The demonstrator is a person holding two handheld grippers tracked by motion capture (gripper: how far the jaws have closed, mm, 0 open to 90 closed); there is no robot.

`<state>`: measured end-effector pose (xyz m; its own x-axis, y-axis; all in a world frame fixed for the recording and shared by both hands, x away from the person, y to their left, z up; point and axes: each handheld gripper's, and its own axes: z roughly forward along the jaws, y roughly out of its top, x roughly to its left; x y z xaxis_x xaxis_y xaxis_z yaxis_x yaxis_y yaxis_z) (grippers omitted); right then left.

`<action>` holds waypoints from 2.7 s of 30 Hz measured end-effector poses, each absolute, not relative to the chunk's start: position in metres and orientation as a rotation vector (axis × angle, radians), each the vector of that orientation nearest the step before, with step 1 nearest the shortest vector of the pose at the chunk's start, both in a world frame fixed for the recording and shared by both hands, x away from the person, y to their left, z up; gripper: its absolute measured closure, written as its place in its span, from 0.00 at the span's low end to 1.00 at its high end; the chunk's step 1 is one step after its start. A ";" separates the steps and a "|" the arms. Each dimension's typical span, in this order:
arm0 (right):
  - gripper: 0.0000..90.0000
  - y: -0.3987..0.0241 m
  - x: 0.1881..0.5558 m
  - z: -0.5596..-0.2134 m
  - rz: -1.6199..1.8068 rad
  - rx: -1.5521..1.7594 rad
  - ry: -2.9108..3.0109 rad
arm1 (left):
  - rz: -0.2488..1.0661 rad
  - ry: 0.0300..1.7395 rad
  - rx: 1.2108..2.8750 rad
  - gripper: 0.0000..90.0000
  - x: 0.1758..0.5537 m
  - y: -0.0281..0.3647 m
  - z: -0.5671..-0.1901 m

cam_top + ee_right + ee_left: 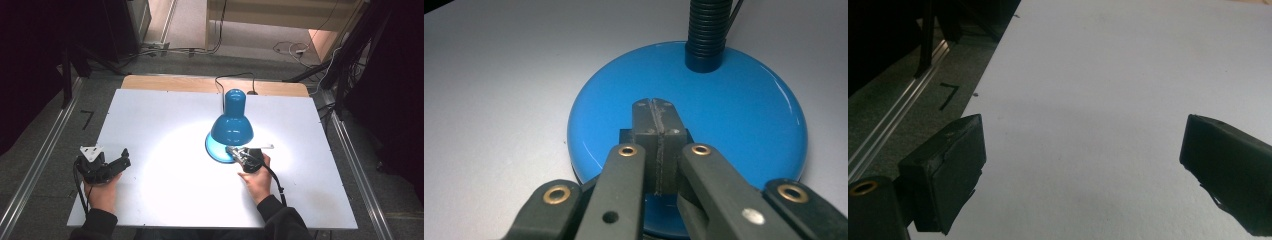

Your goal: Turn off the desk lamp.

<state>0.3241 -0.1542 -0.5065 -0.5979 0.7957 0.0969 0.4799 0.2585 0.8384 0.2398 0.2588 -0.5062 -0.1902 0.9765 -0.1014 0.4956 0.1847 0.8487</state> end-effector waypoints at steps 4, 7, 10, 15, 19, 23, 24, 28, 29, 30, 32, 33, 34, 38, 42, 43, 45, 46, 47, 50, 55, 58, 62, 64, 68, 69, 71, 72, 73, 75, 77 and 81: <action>0.98 -0.155 0.325 -0.507 1.278 1.173 2.192 | 0.907 1.783 1.390 0.06 0.240 0.258 -0.506; 0.98 -0.155 0.325 -0.507 1.277 1.172 2.190 | 0.908 1.782 1.390 0.06 0.240 0.258 -0.506; 0.98 -0.154 0.328 -0.509 1.260 1.167 2.175 | 0.907 1.783 1.393 0.06 0.240 0.258 -0.507; 0.98 -0.156 0.331 -0.509 1.281 1.194 2.166 | 0.906 1.785 1.391 0.06 0.240 0.259 -0.507; 0.98 -0.161 0.334 -0.509 1.274 1.226 2.148 | 0.904 1.783 1.388 0.06 0.240 0.260 -0.507; 0.98 -0.167 0.337 -0.508 1.282 1.260 2.128 | 0.903 1.783 1.390 0.06 0.240 0.259 -0.506; 0.98 -0.168 0.337 -0.507 1.283 1.270 2.125 | 0.902 1.783 1.391 0.06 0.240 0.259 -0.507; 0.96 -0.172 0.338 -0.507 1.297 1.296 2.112 | 0.900 1.782 1.393 0.06 0.240 0.259 -0.506; 0.91 -0.174 0.340 -0.507 1.307 1.310 2.109 | 0.900 1.781 1.391 0.06 0.240 0.259 -0.506; 0.91 -0.174 0.340 -0.507 1.307 1.310 2.109 | 0.900 1.781 1.392 0.06 0.240 0.259 -0.506; 0.88 -0.176 0.340 -0.506 1.315 1.319 2.101 | 0.899 1.782 1.396 0.06 0.240 0.259 -0.507; 0.83 -0.178 0.341 -0.505 1.332 1.329 2.097 | 0.899 1.782 1.396 0.06 0.240 0.259 -0.507; 0.83 -0.178 0.341 -0.505 1.332 1.329 2.097 | 0.900 1.781 1.396 0.06 0.241 0.259 -0.507; 0.70 -0.180 0.341 -0.503 1.356 1.339 2.102 | 0.898 1.780 1.399 0.06 0.241 0.259 -0.507; 0.55 -0.181 0.341 -0.503 1.345 1.336 2.095 | 0.898 1.779 1.400 0.06 0.241 0.259 -0.507; 0.52 -0.182 0.341 -0.503 1.338 1.342 2.095 | 0.898 1.779 1.400 0.06 0.241 0.259 -0.507; 0.47 -0.183 0.342 -0.503 1.326 1.351 2.098 | 0.897 1.777 1.400 0.06 0.241 0.259 -0.507; 0.43 -0.184 0.342 -0.503 1.319 1.352 2.096 | 0.897 1.777 1.400 0.06 0.241 0.259 -0.507; 0.40 -0.185 0.342 -0.502 1.315 1.357 2.097 | 0.895 1.778 1.398 0.06 0.241 0.259 -0.507; 0.34 -0.187 0.342 -0.501 1.309 1.368 2.092 | 0.895 1.778 1.399 0.06 0.241 0.259 -0.507; 0.25 -0.194 0.343 -0.497 1.289 1.387 2.091 | 0.894 1.778 1.398 0.06 0.241 0.259 -0.507; 0.22 -0.199 0.344 -0.496 1.266 1.399 2.112 | 0.892 1.778 1.399 0.06 0.242 0.259 -0.507; 0.21 -0.205 0.344 -0.495 1.255 1.415 2.117 | 0.892 1.778 1.400 0.06 0.241 0.259 -0.507; 0.21 -0.207 0.345 -0.495 1.251 1.416 2.114 | 0.891 1.778 1.398 0.06 0.242 0.259 -0.507; 0.19 -0.213 0.346 -0.493 1.260 1.435 2.112 | 0.885 1.778 1.400 0.06 0.242 0.259 -0.508; 0.18 -0.214 0.346 -0.493 1.259 1.441 2.115 | 0.884 1.779 1.400 0.06 0.242 0.259 -0.508; 0.18 -0.216 0.346 -0.493 1.255 1.436 2.116 | 0.884 1.779 1.400 0.06 0.242 0.259 -0.508; 0.18 -0.217 0.346 -0.493 1.256 1.437 2.115 | 0.884 1.778 1.400 0.06 0.242 0.259 -0.508; 0.18 -0.218 0.346 -0.492 1.258 1.438 2.116 | 0.884 1.779 1.400 0.06 0.242 0.259 -0.508; 0.17 -0.220 0.345 -0.491 1.257 1.441 2.109 | 0.884 1.778 1.400 0.06 0.242 0.259 -0.508; 0.17 -0.223 0.345 -0.491 1.260 1.442 2.103 | 0.883 1.779 1.400 0.06 0.242 0.259 -0.508; 0.17 -0.233 0.344 -0.488 1.264 1.454 2.086 | 0.884 1.781 1.401 0.06 0.242 0.259 -0.508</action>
<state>0.3444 -0.2331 -0.4882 -0.4420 0.8678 0.2271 0.6028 0.0998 0.7917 0.2420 0.2590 -0.5078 -0.1755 0.9785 -0.1087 0.5053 0.1843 0.8430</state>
